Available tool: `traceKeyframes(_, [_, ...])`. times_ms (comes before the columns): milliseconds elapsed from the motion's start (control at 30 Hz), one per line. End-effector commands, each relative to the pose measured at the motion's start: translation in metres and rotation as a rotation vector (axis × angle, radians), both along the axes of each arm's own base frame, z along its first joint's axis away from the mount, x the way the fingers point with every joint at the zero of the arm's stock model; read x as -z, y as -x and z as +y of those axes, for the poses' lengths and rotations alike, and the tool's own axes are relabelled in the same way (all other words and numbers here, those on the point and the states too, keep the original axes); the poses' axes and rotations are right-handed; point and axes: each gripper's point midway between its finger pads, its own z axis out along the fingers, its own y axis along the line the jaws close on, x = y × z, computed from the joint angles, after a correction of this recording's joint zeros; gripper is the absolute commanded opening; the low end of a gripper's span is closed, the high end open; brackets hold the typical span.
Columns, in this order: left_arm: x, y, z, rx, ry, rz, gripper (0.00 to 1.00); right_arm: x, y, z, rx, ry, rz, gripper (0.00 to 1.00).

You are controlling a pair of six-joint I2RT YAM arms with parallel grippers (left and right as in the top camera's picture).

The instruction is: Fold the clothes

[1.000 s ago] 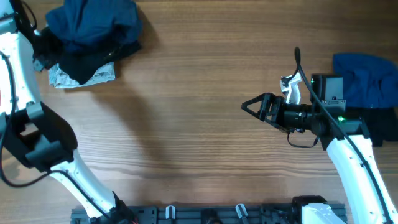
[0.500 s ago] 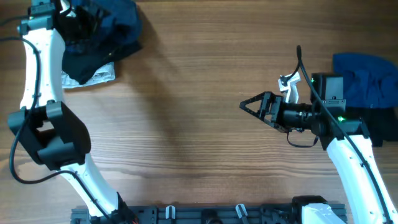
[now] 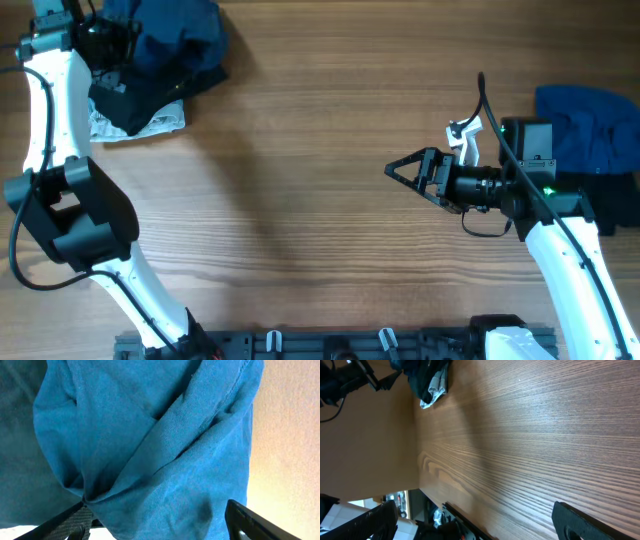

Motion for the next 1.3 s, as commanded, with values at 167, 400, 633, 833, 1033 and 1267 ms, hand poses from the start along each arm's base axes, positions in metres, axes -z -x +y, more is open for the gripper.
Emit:
traceKeyframes(167, [0.034,-0.013,-0.012,0.0,0.021,0.034,0.81,-0.005,0.002,0.004,-0.017,-0.028,-0.003,0.99])
traceKeyframes(400, [0.032,-0.001,0.002,-0.006,0.005,0.059,0.05,-0.005,0.002,0.004,-0.017,-0.027,-0.004,0.99])
traceKeyframes(633, [0.014,0.064,0.046,-0.049,-0.051,0.202,0.04,-0.006,0.0,0.004,-0.017,-0.024,-0.018,0.99])
traceKeyframes(833, [-0.002,0.083,0.082,-0.042,-0.142,0.197,0.04,-0.007,-0.002,0.004,-0.017,-0.024,-0.031,0.99])
traceKeyframes(1033, [0.008,0.113,0.093,-0.072,-0.222,0.343,0.5,-0.007,-0.002,0.004,-0.017,-0.024,-0.031,0.99])
traceKeyframes(1267, [-0.046,0.126,0.093,-0.072,-0.306,0.263,0.84,-0.007,-0.002,0.004,-0.017,-0.024,-0.03,0.99])
